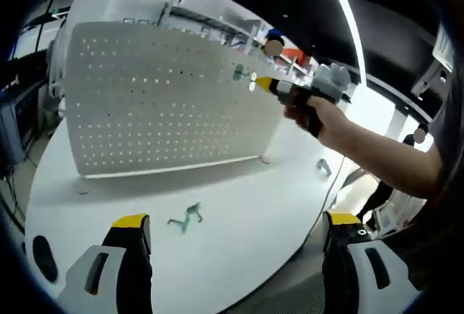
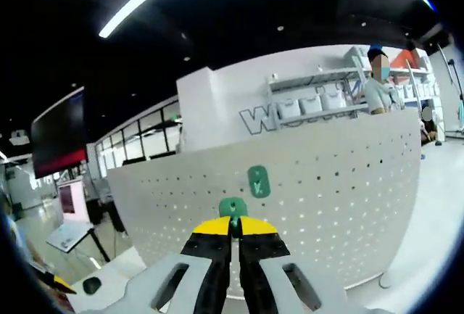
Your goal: Insert the hook assembly into the mounting plate slot until the hook locks in place.
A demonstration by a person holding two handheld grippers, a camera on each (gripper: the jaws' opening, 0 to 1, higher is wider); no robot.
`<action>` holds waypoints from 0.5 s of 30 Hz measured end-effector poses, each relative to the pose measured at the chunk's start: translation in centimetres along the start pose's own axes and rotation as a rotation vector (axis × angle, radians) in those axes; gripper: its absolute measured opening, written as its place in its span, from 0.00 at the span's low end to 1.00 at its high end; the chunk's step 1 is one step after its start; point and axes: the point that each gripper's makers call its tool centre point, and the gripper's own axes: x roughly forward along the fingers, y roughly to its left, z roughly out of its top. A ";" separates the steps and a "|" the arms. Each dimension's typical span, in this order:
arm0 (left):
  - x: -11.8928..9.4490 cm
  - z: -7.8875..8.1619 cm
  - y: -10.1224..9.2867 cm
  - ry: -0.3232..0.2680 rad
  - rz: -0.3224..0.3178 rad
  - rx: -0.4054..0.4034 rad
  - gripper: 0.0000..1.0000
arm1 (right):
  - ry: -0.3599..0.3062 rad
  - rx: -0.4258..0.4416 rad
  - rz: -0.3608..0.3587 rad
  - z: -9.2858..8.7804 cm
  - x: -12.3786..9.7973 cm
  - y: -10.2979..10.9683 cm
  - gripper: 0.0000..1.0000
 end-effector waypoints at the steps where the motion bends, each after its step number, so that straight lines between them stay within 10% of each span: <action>1: 0.1 0.1 0.1 -0.001 -0.002 -0.002 1.00 | -0.001 -0.002 -0.005 0.1 0.1 -0.3 0.00; 15: 0.2 0.0 0.5 0.004 0.000 -0.014 0.99 | -0.079 -0.080 -0.085 3.6 2.5 -4.1 0.00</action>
